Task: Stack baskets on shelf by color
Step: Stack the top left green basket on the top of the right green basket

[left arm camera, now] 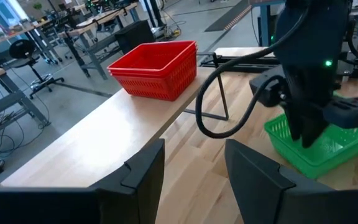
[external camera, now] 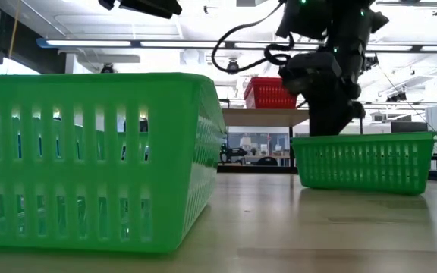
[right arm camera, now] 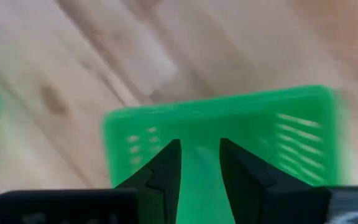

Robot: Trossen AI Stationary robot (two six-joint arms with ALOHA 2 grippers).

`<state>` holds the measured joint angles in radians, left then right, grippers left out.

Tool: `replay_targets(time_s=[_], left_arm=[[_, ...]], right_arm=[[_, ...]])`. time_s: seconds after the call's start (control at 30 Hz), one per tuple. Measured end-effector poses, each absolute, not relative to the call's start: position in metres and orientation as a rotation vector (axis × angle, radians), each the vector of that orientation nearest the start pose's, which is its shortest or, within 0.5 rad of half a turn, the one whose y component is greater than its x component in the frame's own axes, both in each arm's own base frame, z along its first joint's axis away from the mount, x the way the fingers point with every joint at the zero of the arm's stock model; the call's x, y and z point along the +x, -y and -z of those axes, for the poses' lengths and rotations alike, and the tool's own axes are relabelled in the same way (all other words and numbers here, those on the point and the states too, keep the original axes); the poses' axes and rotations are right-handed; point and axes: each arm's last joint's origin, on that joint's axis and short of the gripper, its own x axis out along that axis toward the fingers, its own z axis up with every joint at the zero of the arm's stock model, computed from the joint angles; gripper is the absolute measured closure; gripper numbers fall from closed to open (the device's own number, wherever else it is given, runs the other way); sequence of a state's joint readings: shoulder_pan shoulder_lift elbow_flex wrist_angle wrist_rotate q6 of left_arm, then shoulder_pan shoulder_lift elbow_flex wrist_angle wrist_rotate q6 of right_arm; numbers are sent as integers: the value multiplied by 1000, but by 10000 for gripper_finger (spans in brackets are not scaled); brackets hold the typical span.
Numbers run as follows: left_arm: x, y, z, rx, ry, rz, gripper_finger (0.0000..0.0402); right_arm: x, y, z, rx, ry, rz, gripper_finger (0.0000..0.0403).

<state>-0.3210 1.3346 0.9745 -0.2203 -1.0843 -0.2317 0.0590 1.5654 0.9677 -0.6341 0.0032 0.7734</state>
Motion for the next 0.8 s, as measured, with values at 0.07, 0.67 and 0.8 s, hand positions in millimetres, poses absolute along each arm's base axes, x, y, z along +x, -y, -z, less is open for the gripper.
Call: replay_targets(time_s=[0.07, 0.67, 0.8], left_arm=[[271, 63, -285, 167, -363, -785, 243], [271, 63, -285, 166, -363, -784, 243], [271, 63, -285, 166, -363, -784, 243]], right_arm=[[288, -18, -197, 592, -1199, 446, 305], [257, -21, -224, 333, -1439, 774, 305], [249, -19, -225, 304, -1481, 844, 305]])
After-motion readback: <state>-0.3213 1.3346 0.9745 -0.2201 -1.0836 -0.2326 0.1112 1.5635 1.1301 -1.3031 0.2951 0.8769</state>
